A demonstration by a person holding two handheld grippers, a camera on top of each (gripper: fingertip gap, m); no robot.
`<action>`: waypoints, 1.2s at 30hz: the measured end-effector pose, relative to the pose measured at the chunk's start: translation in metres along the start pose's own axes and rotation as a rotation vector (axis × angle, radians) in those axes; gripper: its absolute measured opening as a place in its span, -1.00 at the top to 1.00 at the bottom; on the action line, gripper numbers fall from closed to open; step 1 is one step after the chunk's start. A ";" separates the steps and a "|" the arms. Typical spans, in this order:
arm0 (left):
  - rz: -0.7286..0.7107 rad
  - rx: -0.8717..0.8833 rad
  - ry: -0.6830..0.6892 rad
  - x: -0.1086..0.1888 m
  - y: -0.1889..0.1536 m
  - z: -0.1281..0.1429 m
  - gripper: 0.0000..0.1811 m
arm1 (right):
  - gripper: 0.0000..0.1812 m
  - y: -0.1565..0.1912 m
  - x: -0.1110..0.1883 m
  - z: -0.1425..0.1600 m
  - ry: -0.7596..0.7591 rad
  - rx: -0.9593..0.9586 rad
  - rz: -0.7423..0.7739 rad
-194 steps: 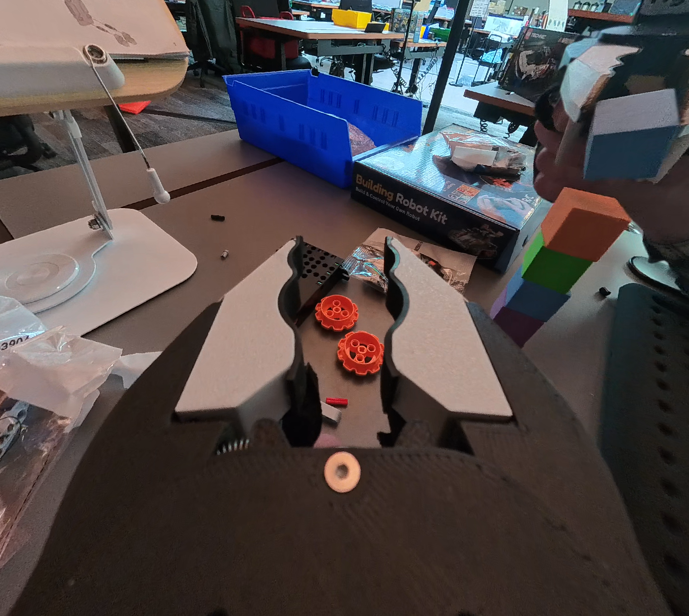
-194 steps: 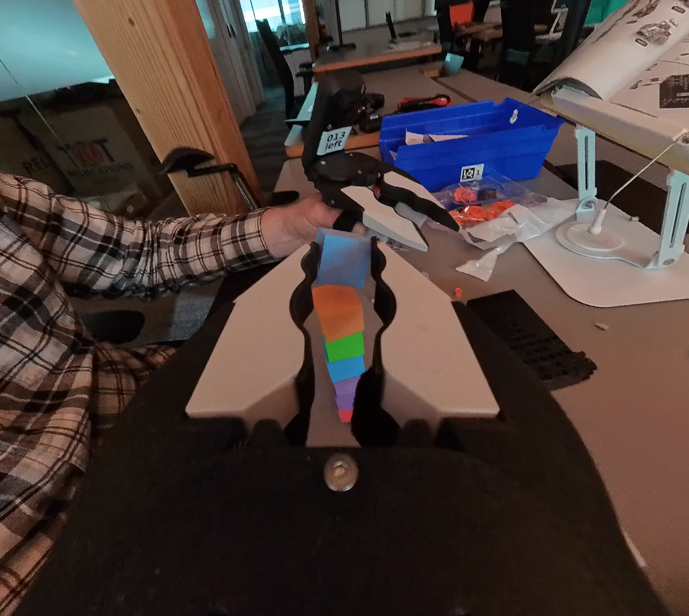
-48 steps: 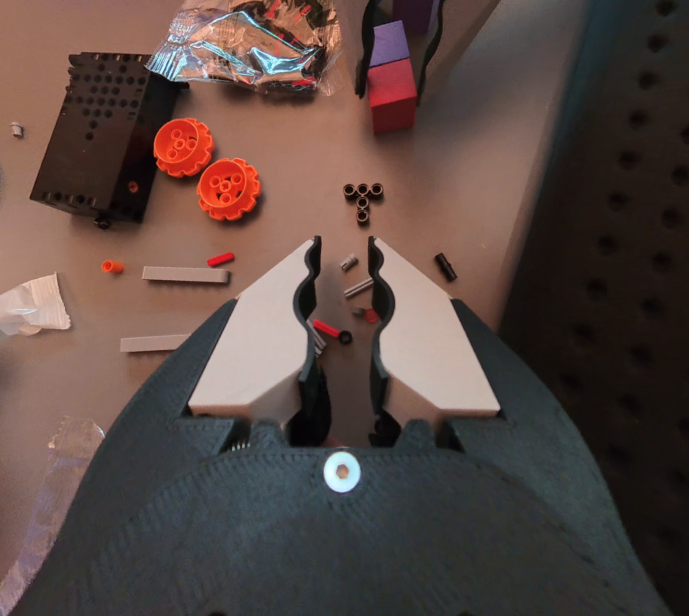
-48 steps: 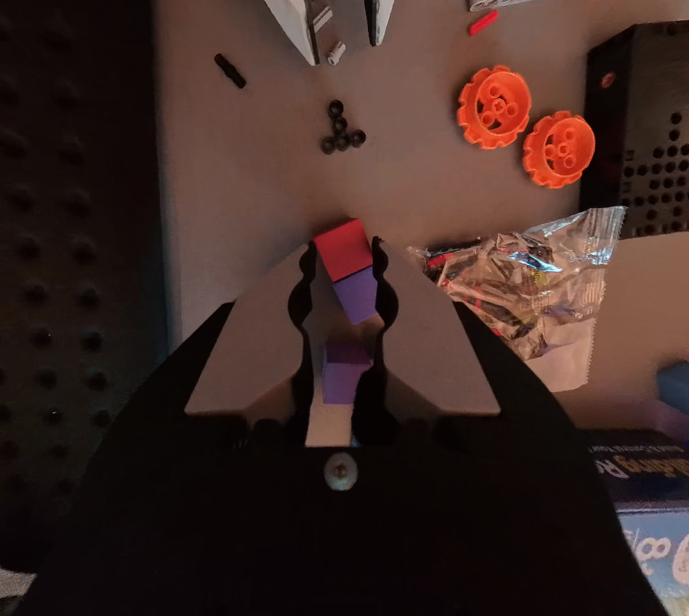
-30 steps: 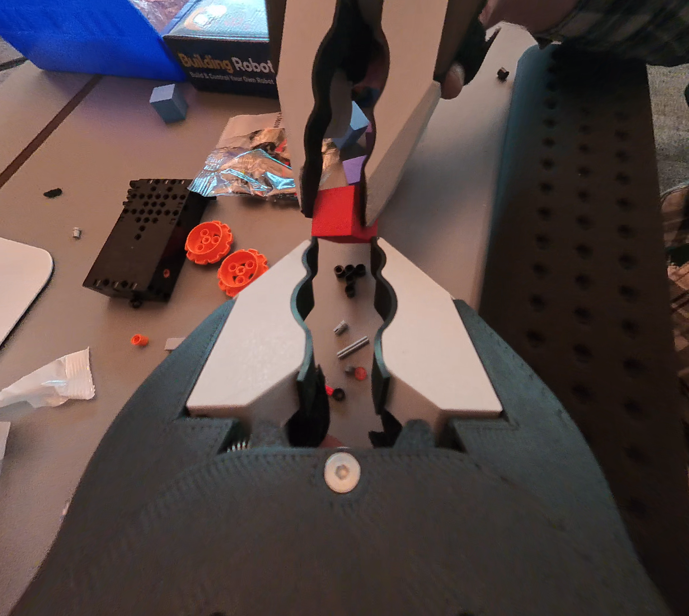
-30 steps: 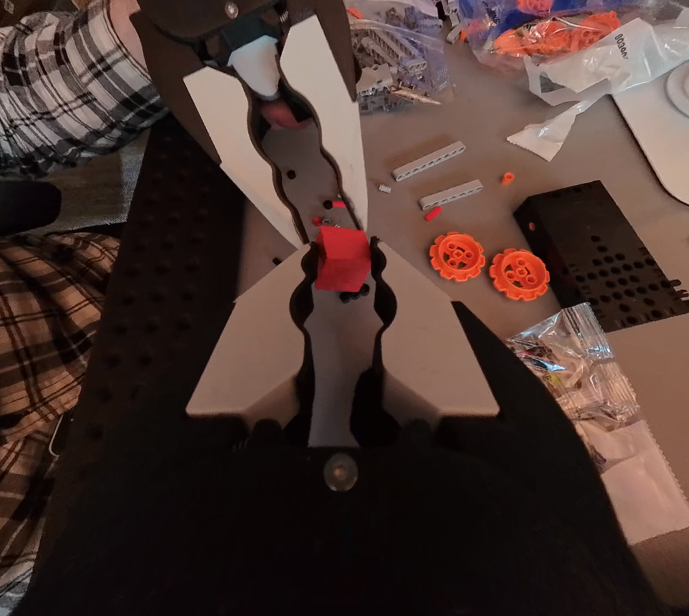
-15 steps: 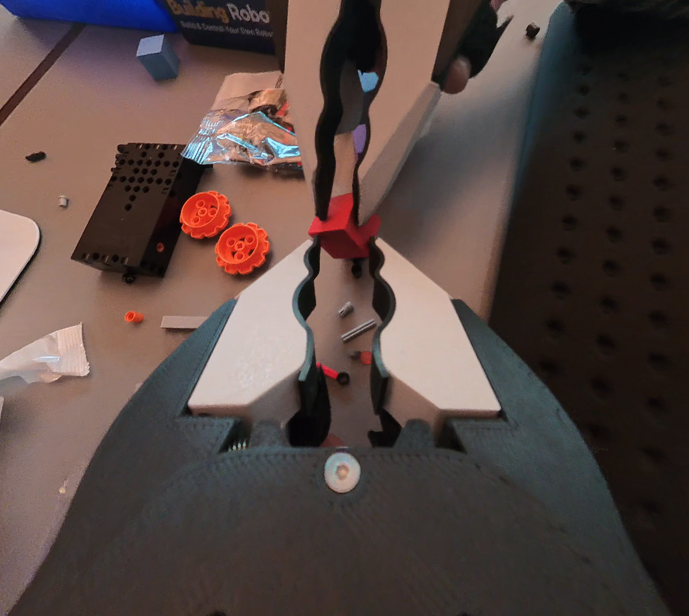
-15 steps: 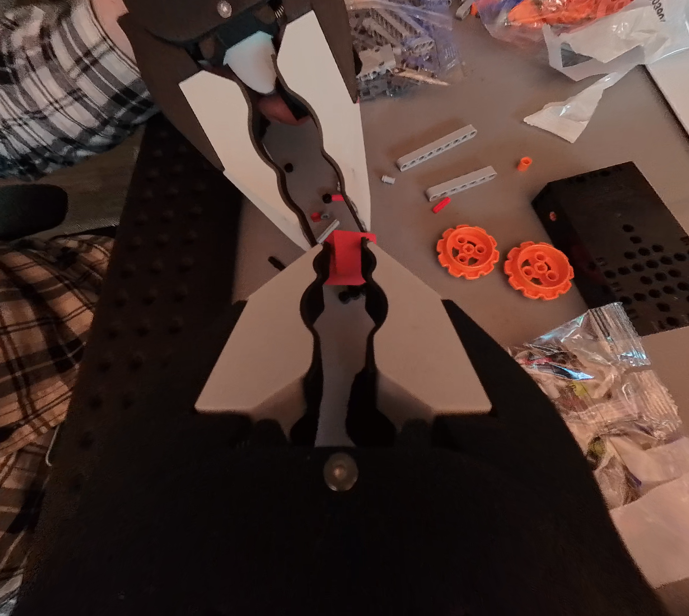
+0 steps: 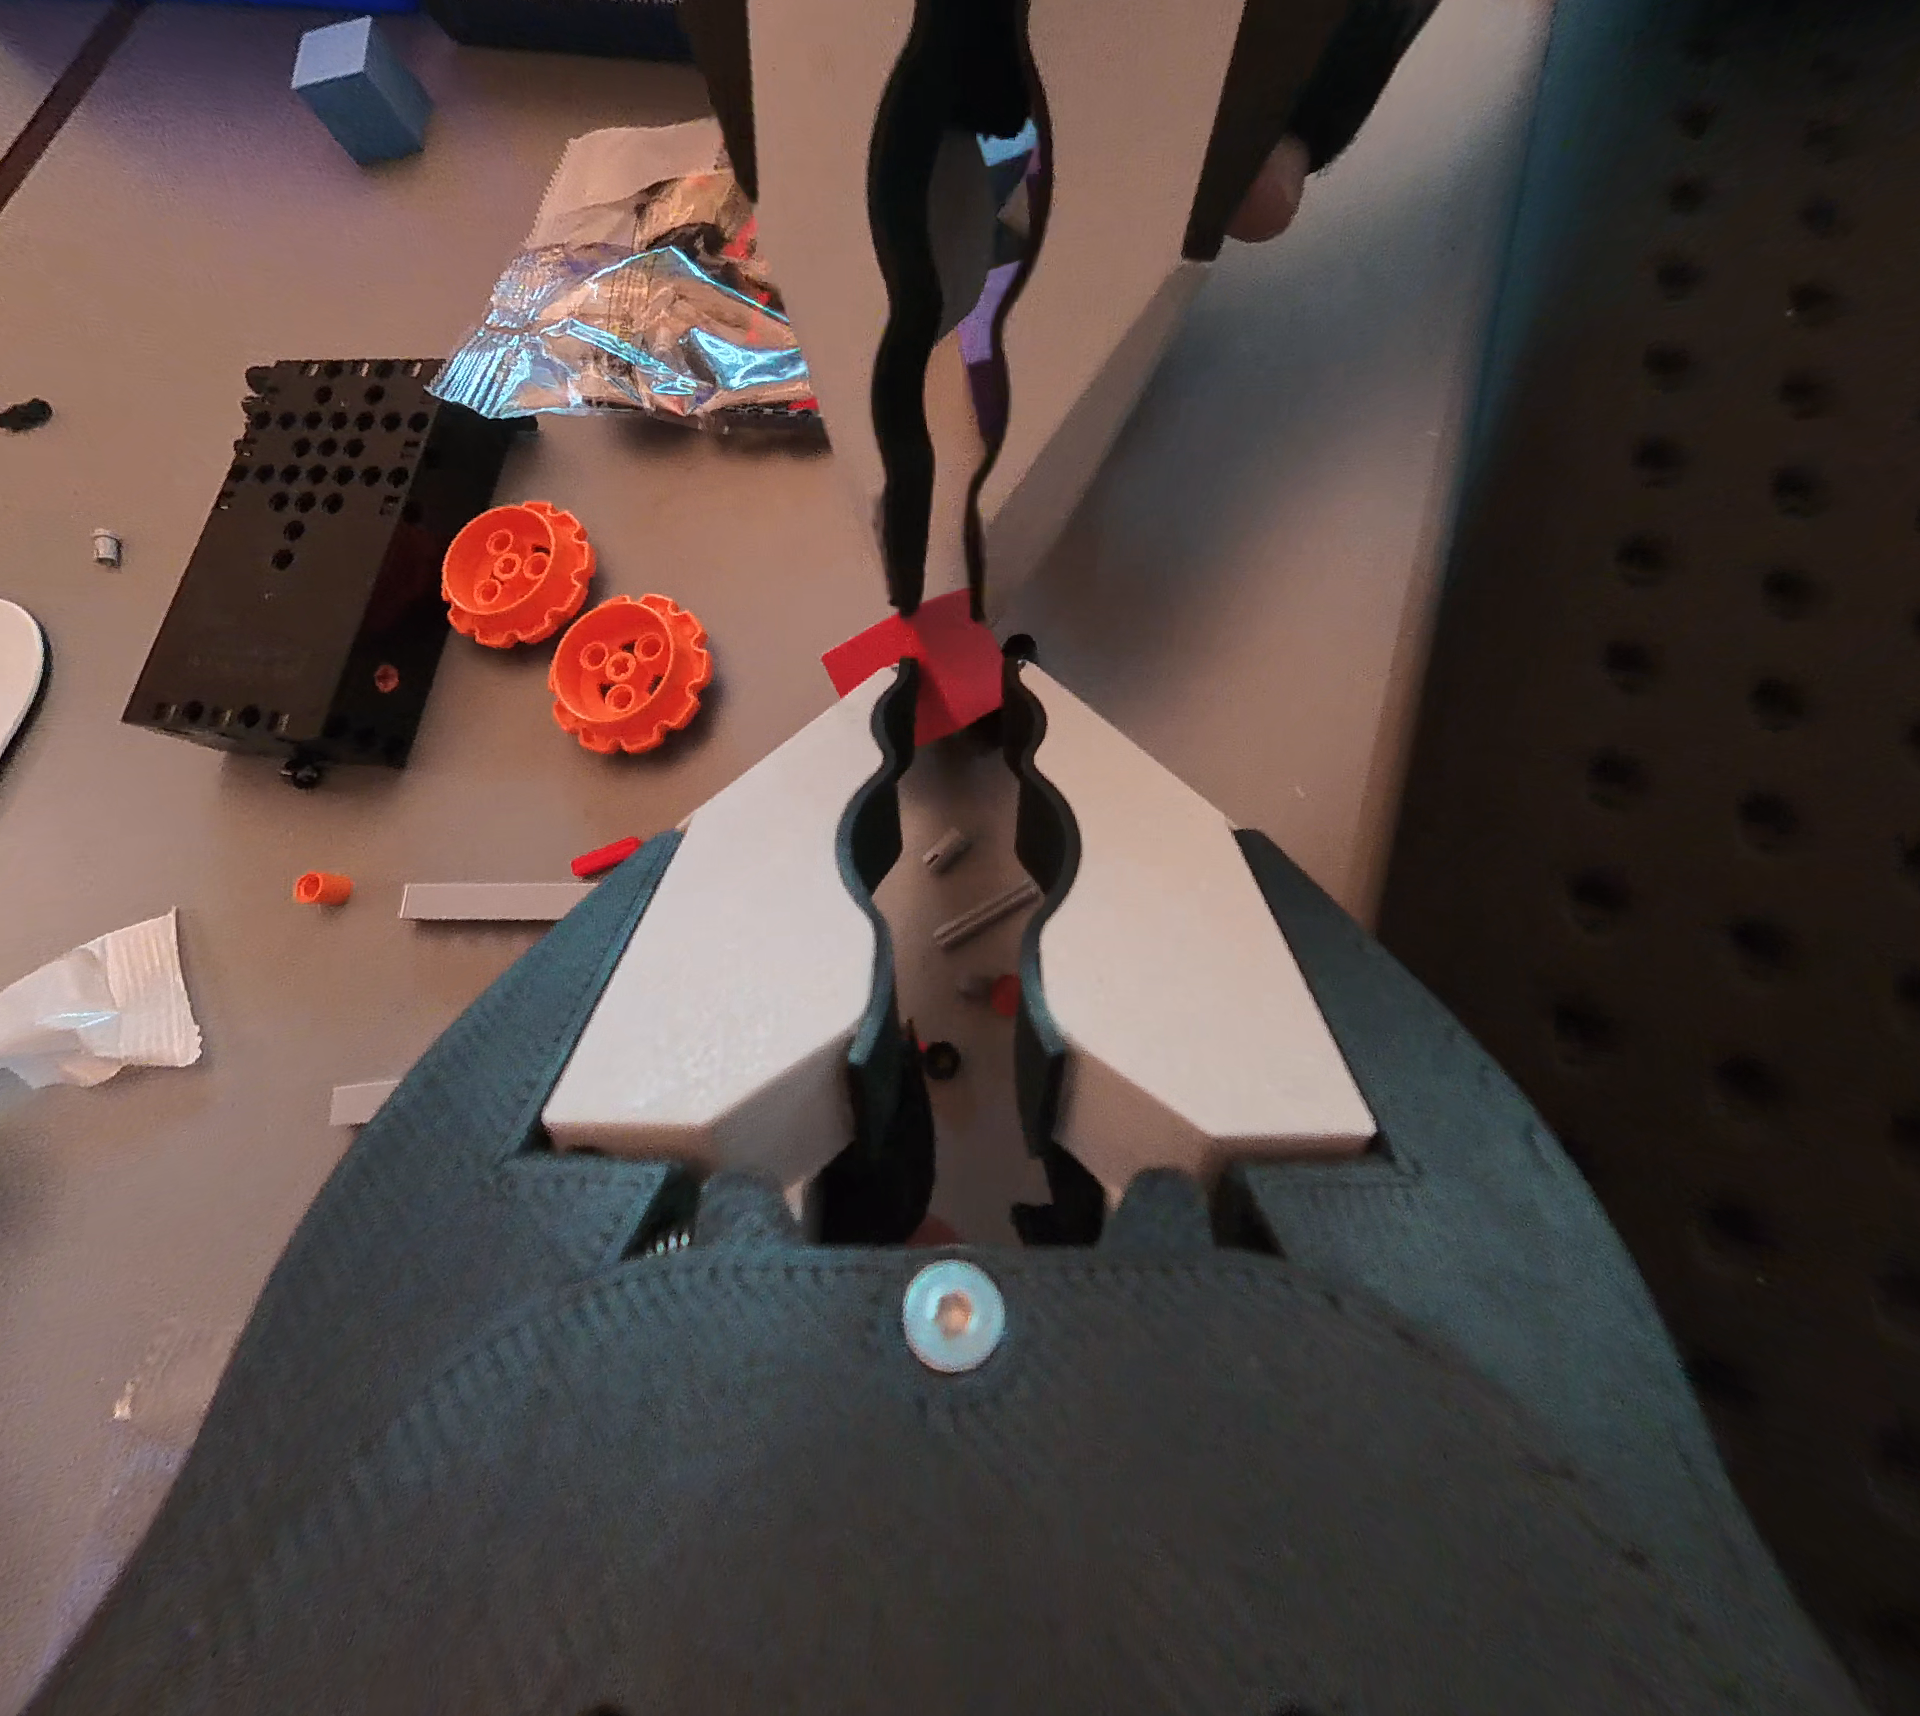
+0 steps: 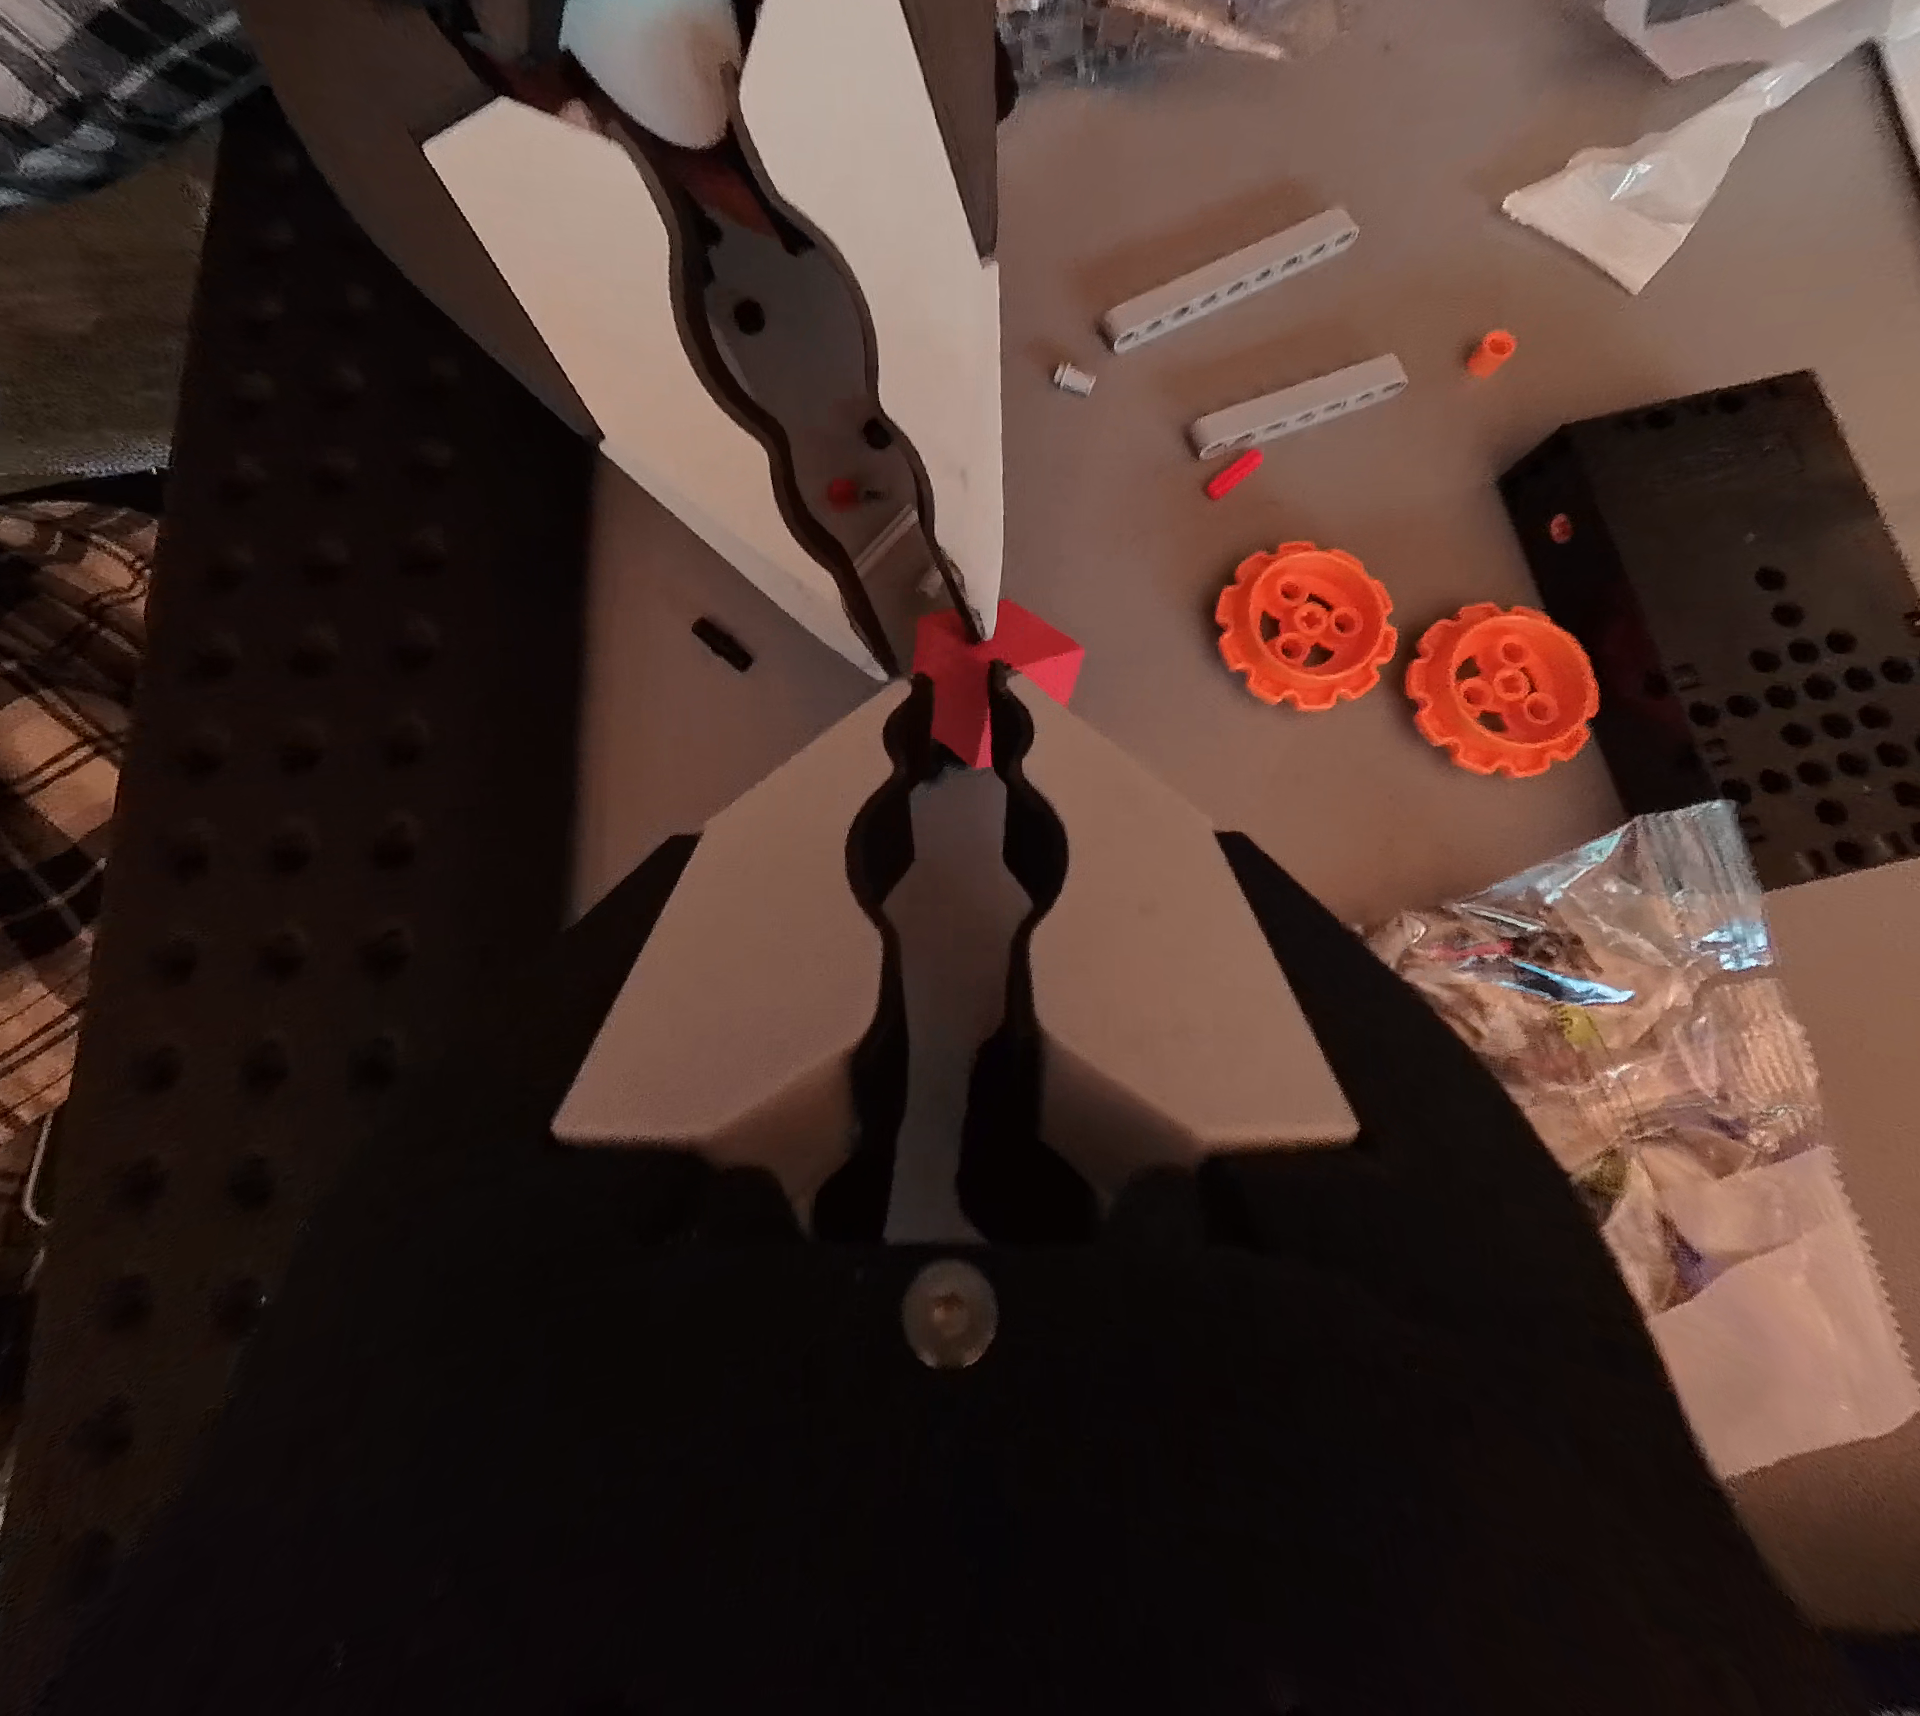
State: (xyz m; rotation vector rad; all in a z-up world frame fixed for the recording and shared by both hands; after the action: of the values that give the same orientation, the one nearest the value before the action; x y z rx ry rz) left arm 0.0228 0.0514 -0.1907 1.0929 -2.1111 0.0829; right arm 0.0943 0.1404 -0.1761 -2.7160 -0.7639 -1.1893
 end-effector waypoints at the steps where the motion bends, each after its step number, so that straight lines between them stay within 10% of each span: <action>1: 0.003 -0.002 0.002 0.000 0.000 0.000 0.83 | 0.90 0.000 -0.001 0.002 0.007 -0.006 -0.008; 15: 0.033 0.062 0.078 -0.005 0.012 0.003 0.49 | 0.91 0.009 0.009 0.017 0.067 -0.026 -0.032; 36: 0.127 0.034 0.023 -0.005 0.000 0.002 0.74 | 0.88 0.004 0.054 0.042 -0.058 -0.114 0.048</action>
State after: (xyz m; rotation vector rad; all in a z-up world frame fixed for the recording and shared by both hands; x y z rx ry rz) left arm 0.0233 0.0539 -0.1957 0.9717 -2.1648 0.1917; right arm 0.1553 0.1699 -0.1667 -2.8548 -0.6528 -1.1839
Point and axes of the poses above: each gripper's, where its closed fingertips meet, x back along the fingers, z out of its underside, y = z × x across the jaws, the point moved 8 cm from there along x, back along the fingers, and after that the axes turned 8 degrees about -x, right-handed, at the moved point
